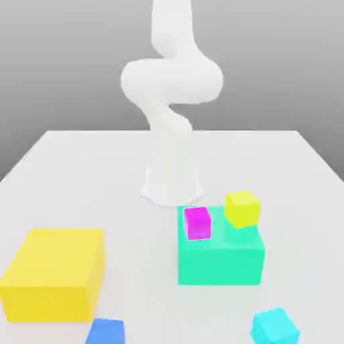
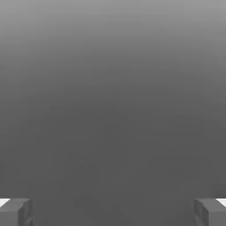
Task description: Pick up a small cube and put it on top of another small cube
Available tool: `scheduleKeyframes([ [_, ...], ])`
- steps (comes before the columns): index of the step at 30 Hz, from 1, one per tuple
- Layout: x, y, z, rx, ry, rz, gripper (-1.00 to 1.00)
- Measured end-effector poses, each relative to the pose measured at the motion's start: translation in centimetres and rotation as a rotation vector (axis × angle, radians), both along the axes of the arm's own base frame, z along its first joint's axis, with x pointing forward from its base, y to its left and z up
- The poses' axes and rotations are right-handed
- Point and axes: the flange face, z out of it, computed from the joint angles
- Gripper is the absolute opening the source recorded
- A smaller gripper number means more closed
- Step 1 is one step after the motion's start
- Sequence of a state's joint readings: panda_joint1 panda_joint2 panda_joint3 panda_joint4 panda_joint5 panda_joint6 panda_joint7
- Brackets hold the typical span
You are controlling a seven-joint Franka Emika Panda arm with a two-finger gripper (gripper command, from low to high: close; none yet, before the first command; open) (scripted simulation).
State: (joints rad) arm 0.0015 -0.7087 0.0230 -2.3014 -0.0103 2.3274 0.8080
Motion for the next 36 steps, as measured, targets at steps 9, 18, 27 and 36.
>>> scheduleKeyframes([
  [9,9.4,4.8,-13.4,-0.063,0.234,0.067,0.00],
  [18,13.6,10.2,-28.9,-0.102,0.460,0.164,0.00],
  [27,12.3,15.1,-45.0,-0.108,0.686,0.269,0.00],
  [36,11.5,16.0,-53.9,-0.105,0.729,0.290,-1.00],
])
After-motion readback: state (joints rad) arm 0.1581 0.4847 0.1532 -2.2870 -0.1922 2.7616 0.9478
